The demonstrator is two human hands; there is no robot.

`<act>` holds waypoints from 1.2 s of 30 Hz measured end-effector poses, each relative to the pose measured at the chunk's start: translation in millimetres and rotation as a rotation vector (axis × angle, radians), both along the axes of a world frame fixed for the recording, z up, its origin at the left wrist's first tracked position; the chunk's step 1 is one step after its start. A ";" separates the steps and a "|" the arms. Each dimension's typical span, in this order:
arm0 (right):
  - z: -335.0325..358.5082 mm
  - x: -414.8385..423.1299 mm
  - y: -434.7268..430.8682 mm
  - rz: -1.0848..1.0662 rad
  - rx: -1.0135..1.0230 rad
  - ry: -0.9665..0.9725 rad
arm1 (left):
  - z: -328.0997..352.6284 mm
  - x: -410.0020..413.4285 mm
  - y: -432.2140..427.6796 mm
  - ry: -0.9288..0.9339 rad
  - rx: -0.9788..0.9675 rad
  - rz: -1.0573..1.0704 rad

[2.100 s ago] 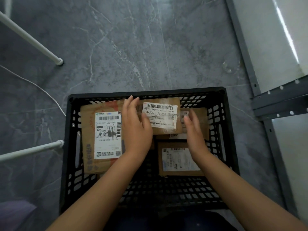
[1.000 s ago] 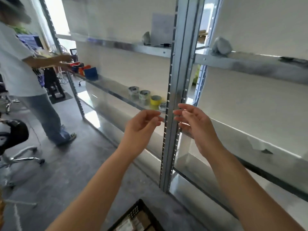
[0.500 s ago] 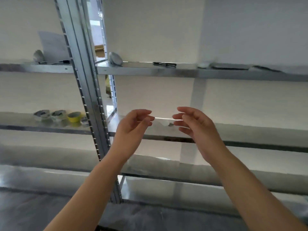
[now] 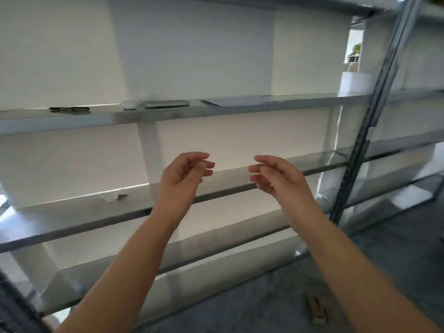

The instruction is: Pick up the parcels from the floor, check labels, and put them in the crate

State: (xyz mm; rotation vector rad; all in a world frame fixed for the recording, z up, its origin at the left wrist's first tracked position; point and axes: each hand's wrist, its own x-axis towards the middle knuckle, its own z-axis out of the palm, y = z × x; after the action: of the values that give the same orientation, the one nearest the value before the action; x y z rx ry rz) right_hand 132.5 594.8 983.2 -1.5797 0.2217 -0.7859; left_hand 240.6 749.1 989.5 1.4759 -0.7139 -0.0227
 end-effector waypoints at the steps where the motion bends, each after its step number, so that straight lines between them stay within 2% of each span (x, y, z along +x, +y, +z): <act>1: -0.5 -15.2 -16.0 -0.024 -0.001 -0.004 | -1.0 -11.7 -18.4 0.002 0.004 -0.025; 9: -8.5 -127.0 -126.9 -0.211 0.020 -0.013 | -3.6 -95.1 -148.3 0.014 0.010 -0.198; 16: -16.2 -182.2 -190.8 -0.357 0.033 0.003 | -19.5 -137.3 -230.5 0.065 0.023 -0.351; 22: -35.3 -183.8 -234.4 -0.471 0.077 0.010 | -28.1 -125.2 -294.6 0.052 0.029 -0.468; 36: -76.7 -127.8 -353.3 -0.822 0.143 0.105 | -78.5 -36.4 -479.3 0.002 0.195 -0.808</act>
State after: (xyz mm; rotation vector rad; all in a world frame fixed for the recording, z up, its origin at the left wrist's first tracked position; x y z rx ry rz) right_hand 4.7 241.5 906.5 -1.3778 1.0228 -1.2747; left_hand 204.2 269.7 911.0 1.2780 -1.2928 -0.7262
